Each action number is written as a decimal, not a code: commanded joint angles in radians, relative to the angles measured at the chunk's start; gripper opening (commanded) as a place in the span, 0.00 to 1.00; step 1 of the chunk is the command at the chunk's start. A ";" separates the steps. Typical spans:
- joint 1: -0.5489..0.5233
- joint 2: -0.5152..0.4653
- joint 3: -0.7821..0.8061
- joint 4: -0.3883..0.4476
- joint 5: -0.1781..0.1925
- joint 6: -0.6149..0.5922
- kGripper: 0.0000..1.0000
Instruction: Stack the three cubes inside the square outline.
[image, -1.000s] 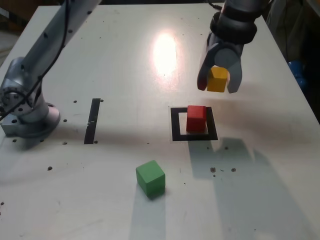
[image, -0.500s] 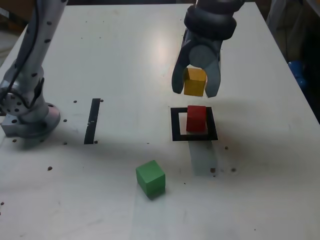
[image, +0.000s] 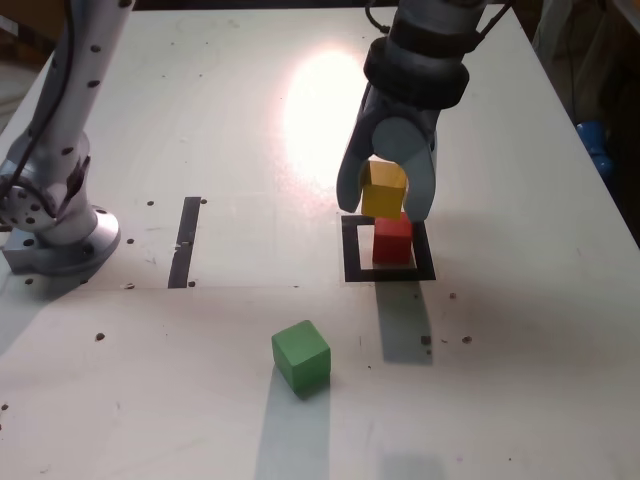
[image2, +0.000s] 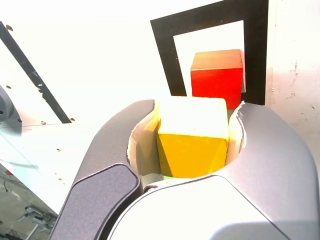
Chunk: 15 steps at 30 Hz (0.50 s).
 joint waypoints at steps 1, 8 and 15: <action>-0.002 0.016 -0.007 -0.007 -0.003 -0.001 0.28; -0.001 0.050 -0.017 -0.023 -0.006 0.008 0.28; 0.001 0.059 -0.015 -0.036 -0.003 0.012 0.55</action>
